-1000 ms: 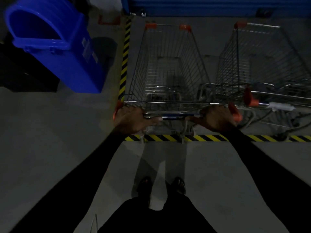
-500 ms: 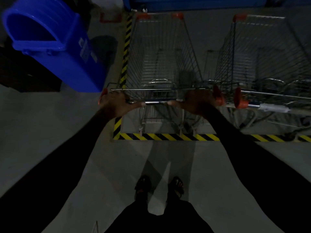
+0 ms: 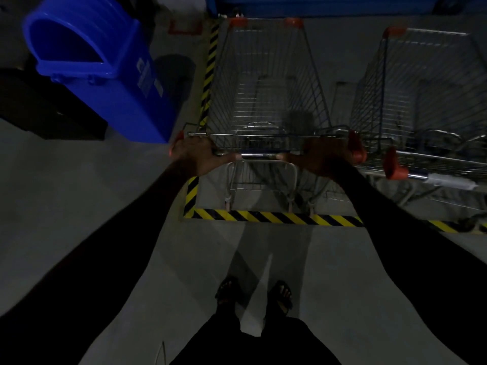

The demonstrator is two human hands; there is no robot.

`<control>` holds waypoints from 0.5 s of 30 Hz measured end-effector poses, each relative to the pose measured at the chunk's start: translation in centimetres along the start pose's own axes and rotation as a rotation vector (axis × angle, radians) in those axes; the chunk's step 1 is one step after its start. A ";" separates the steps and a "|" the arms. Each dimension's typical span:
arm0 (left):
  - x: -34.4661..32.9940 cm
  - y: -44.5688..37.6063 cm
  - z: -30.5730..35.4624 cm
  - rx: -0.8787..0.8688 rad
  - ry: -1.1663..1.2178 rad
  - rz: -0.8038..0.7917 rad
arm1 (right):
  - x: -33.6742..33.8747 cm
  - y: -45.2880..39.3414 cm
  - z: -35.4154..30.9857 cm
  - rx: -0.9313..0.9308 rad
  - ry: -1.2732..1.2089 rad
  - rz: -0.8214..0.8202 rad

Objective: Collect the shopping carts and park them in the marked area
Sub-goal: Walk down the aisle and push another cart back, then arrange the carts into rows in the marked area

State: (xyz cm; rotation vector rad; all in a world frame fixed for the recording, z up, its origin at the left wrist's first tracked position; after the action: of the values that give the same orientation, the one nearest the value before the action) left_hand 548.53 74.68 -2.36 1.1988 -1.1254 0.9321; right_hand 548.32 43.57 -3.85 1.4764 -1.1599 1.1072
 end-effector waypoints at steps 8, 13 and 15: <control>0.0 -0.4 -0.8 -0.020 -0.018 0.029 | 0.1 0.0 -0.3 -0.033 -0.019 0.040; 0.0 -0.6 -1.0 -0.047 -0.027 0.003 | 0.6 0.2 -0.8 -0.023 0.007 0.010; 0.0 -0.6 -1.0 -0.046 -0.022 -0.019 | 0.7 0.2 -0.7 -0.031 -0.028 -0.023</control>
State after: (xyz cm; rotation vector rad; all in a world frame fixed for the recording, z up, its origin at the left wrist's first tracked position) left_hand 549.29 75.54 -2.48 1.1830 -1.1454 0.8764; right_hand 548.15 44.12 -2.99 1.4818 -1.1712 1.0517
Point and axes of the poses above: each hand's wrist, its own y-axis away from the middle knuckle, its own x-axis out of the back of the hand, z = x × y, the point moved 4 cm from there along -y, towards the middle knuckle, and after that the axes turned 6 degrees about z, right-handed, at the moved point
